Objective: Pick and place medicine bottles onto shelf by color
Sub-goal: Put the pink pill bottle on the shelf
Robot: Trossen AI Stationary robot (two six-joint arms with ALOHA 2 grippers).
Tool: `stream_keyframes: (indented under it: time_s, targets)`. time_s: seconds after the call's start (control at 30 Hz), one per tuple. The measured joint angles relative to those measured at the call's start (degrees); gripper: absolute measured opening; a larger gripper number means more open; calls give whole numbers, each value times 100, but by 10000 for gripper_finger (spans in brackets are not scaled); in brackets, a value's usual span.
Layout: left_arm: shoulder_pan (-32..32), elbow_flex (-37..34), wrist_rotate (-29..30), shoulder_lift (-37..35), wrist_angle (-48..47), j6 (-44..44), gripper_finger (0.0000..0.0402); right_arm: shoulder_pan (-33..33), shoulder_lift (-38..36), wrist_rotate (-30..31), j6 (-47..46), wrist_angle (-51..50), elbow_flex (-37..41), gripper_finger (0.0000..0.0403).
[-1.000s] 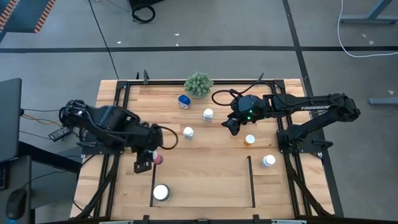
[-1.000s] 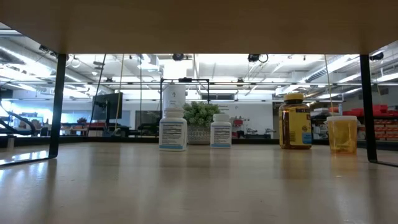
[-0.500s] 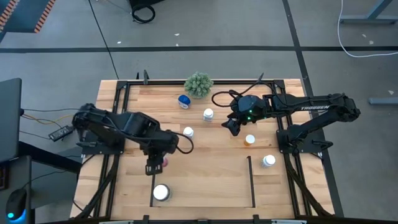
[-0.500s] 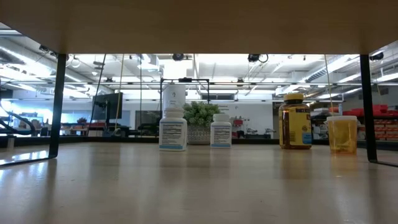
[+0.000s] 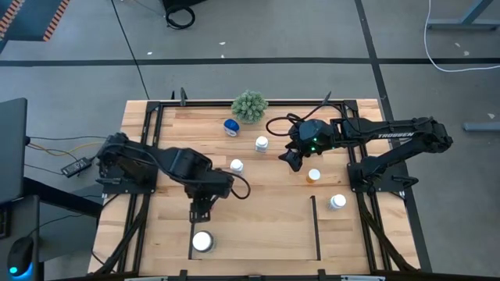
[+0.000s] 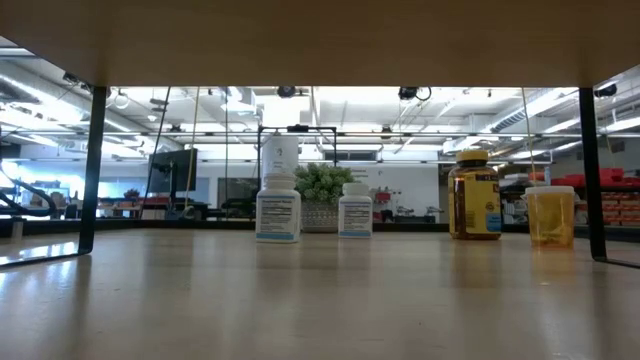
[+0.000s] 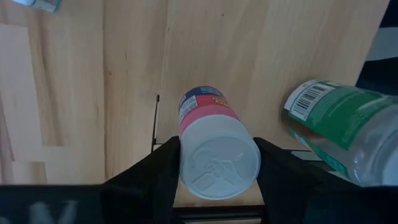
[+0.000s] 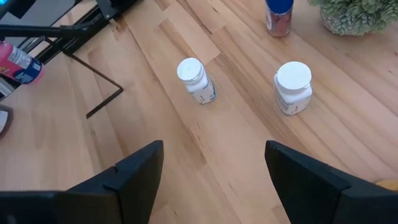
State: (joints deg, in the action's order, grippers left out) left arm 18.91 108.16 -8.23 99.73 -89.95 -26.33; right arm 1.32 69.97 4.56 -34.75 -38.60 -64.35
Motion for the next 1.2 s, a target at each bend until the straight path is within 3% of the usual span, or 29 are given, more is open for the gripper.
stream_keyframes:
  time_s: [0.63, 1.2]
  targets:
    - [387, -2, 202, 293, 147, -271, 200, 0, 0, -38, 204, -114, -1, 289]
    - [377, -4, 227, 261, 97, -599, 277, -2, 0, -36, 239, -167, -1, 289]
